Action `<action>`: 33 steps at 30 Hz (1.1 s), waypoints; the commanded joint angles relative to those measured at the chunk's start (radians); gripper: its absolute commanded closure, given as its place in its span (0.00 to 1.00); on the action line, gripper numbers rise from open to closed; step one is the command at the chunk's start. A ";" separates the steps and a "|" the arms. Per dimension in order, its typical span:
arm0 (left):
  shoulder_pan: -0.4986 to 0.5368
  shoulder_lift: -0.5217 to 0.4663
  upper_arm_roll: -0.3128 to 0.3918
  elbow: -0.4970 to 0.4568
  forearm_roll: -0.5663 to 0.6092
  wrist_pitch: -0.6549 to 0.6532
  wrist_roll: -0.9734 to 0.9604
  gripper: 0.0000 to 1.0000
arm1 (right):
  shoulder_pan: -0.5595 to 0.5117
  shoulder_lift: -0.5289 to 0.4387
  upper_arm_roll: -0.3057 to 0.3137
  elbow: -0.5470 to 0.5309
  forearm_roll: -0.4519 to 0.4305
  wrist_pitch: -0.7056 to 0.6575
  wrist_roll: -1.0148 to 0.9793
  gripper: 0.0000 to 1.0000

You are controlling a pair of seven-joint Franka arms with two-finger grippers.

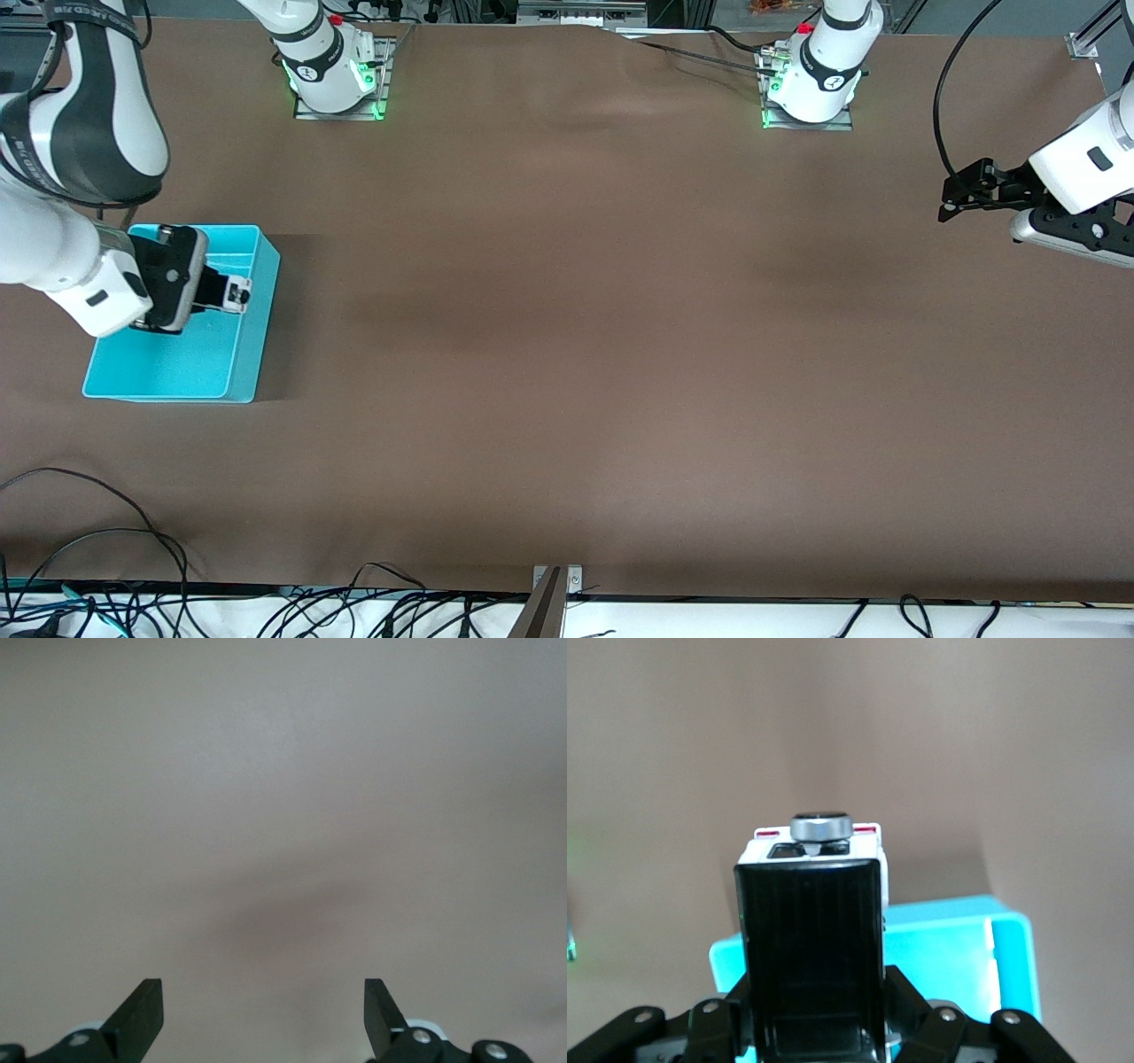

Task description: Wind and store white jeep toy

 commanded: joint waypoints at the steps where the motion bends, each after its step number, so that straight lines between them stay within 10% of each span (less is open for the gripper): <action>1: 0.001 -0.003 -0.006 0.021 -0.015 -0.028 0.006 0.00 | -0.003 -0.097 -0.076 -0.151 0.025 0.069 -0.094 0.88; 19: -0.008 -0.003 -0.010 0.023 -0.010 -0.028 -0.003 0.00 | -0.003 -0.152 -0.239 -0.457 0.018 0.426 -0.270 0.88; 33: -0.006 0.001 -0.005 0.023 -0.010 -0.028 0.006 0.00 | -0.009 -0.025 -0.286 -0.499 0.025 0.609 -0.457 0.88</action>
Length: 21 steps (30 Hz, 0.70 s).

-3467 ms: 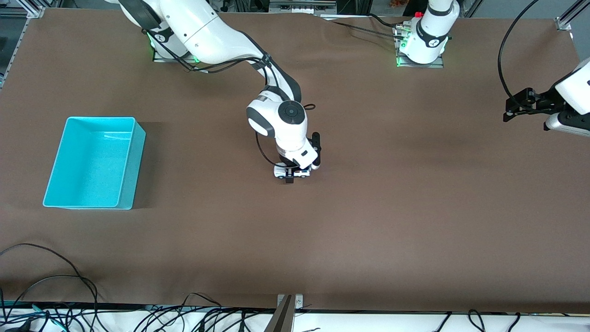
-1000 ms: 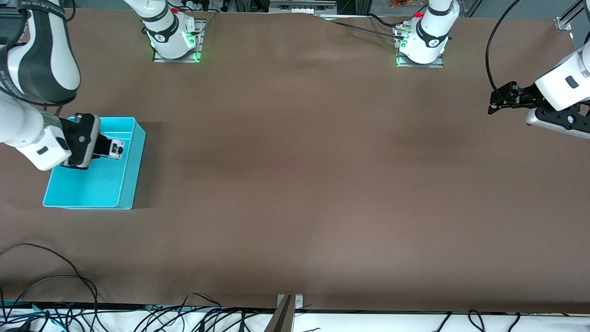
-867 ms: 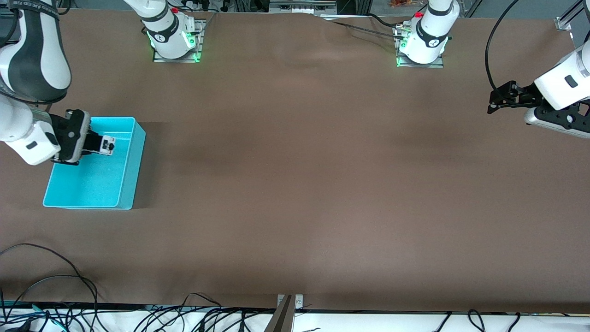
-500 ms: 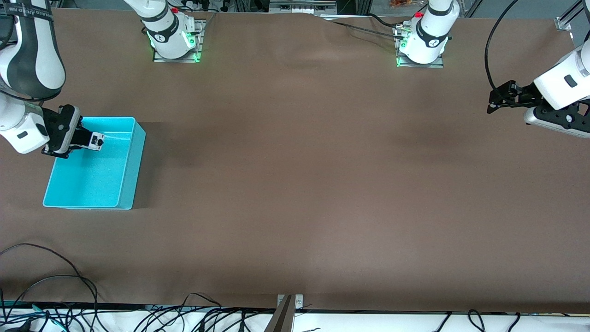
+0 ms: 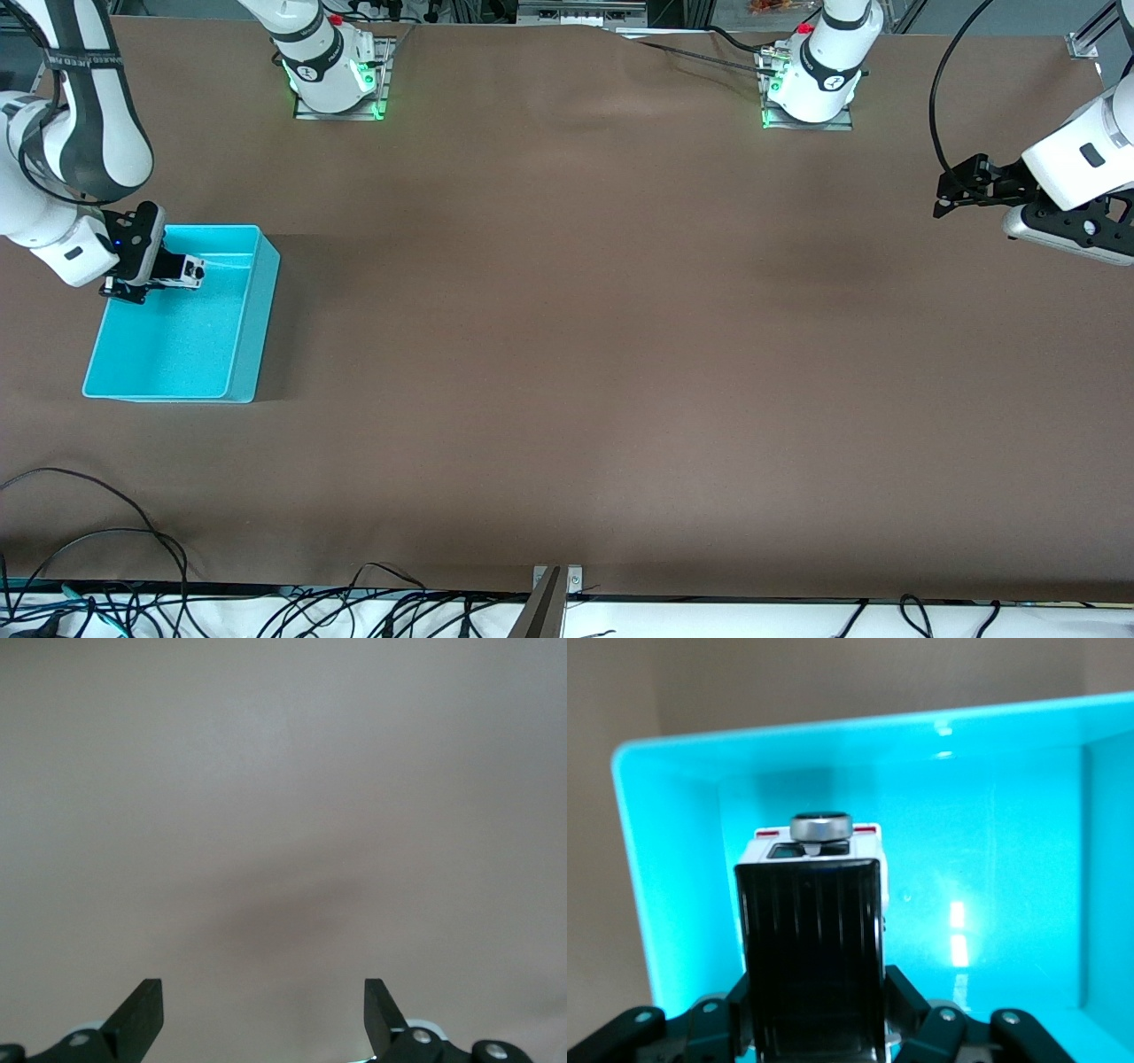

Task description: Wind and store white jeep toy

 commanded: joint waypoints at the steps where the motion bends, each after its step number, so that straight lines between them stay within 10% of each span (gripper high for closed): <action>1: -0.003 0.000 0.005 0.019 -0.010 -0.020 0.006 0.00 | -0.003 0.054 -0.006 -0.005 0.023 0.066 -0.080 0.88; 21: -0.002 0.000 0.007 0.025 -0.012 -0.020 0.004 0.00 | -0.021 0.197 -0.006 -0.008 0.043 0.183 -0.131 0.87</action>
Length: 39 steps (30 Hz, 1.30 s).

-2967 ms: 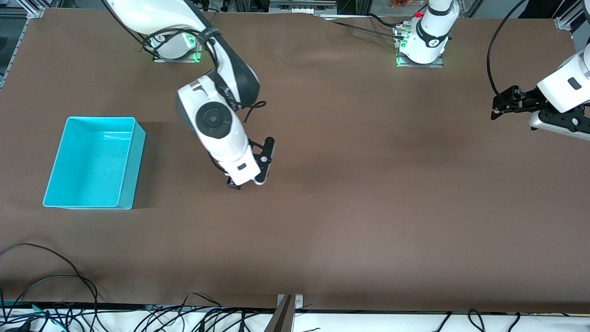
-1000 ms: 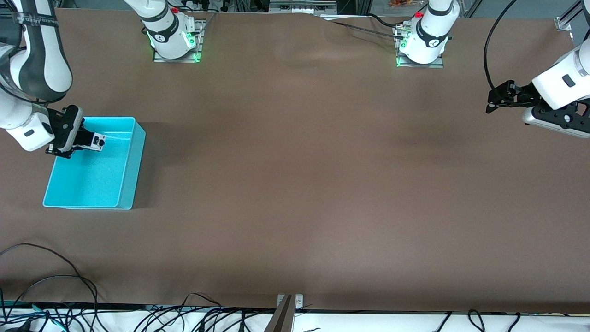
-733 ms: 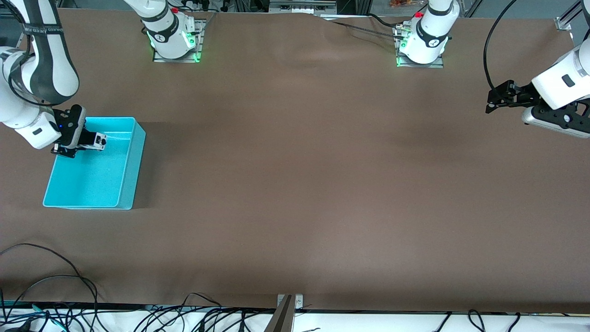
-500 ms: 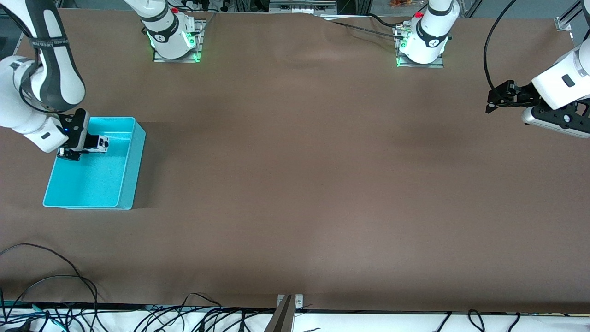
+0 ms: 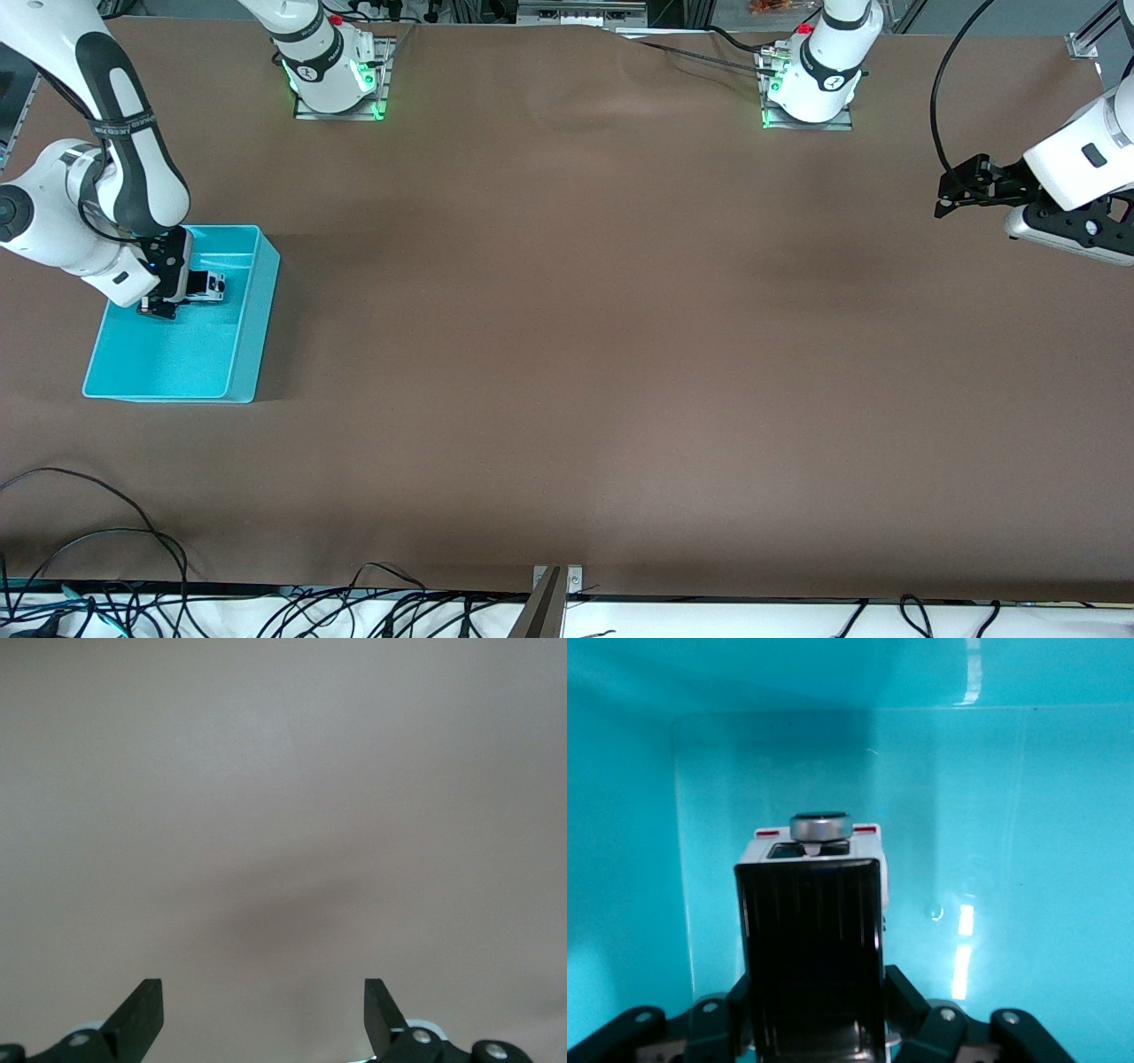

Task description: Wind and store white jeep toy

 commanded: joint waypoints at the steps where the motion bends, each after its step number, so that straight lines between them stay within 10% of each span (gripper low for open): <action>1: -0.002 0.000 0.004 0.025 -0.012 -0.020 0.004 0.00 | -0.010 0.019 0.001 -0.005 0.029 0.030 -0.034 0.87; 19: -0.002 0.000 0.004 0.028 -0.013 -0.018 0.003 0.00 | -0.011 0.071 0.004 -0.007 0.046 0.042 -0.034 0.66; 25: -0.002 0.000 0.004 0.028 -0.015 -0.018 0.003 0.00 | -0.011 0.075 0.005 -0.002 0.063 0.040 -0.034 0.01; 39: -0.002 0.000 0.004 0.029 -0.015 -0.017 -0.002 0.00 | -0.007 0.040 0.019 0.050 0.069 -0.021 -0.035 0.00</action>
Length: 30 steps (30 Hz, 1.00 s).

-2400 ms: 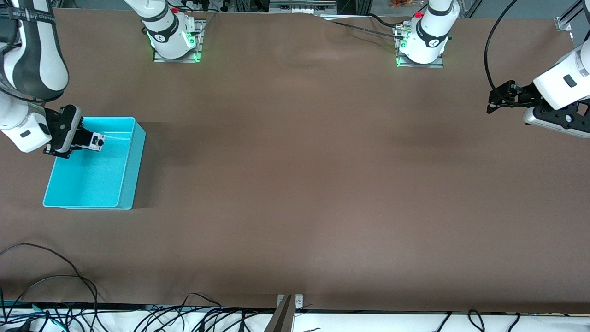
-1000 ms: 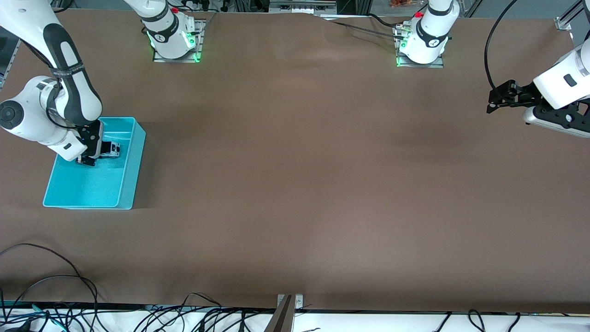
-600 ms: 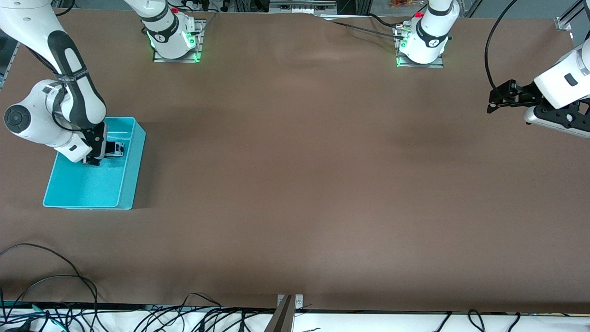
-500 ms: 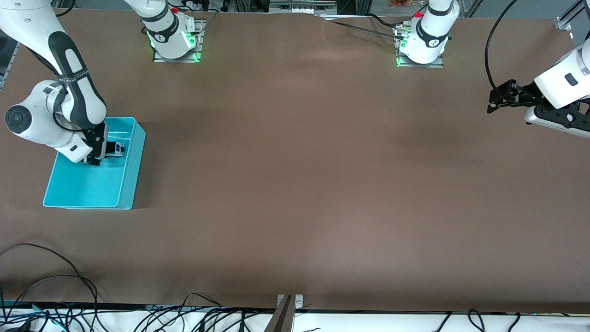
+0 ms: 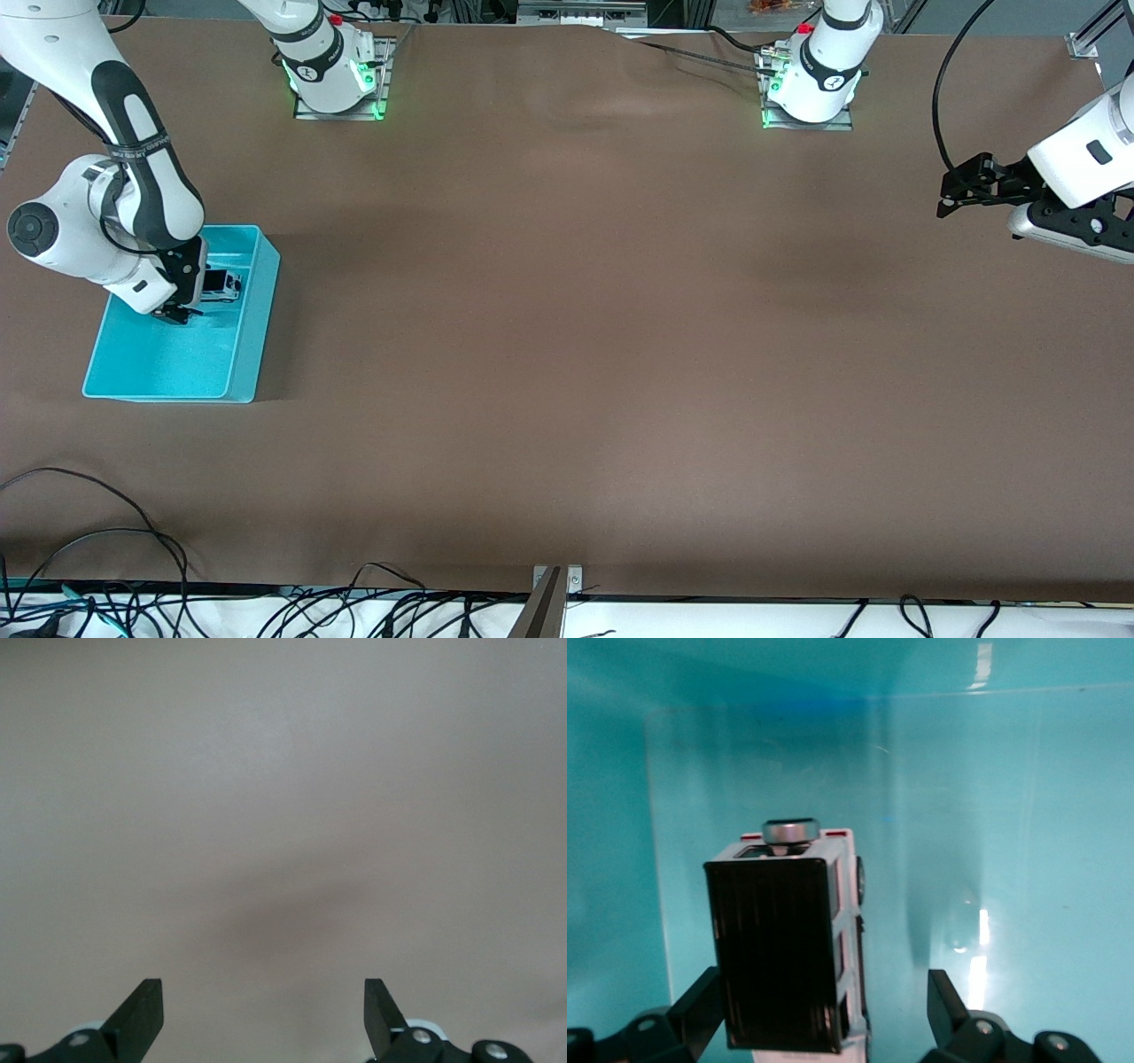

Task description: Wind and store white jeep toy

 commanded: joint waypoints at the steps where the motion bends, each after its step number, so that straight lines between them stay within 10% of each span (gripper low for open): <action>1: -0.002 0.000 0.004 0.020 -0.015 -0.017 -0.002 0.00 | -0.005 -0.035 0.013 0.046 0.031 -0.064 -0.029 0.00; 30: -0.002 0.004 0.004 0.037 -0.010 -0.014 -0.003 0.00 | 0.016 -0.224 0.150 0.463 0.023 -0.733 0.539 0.00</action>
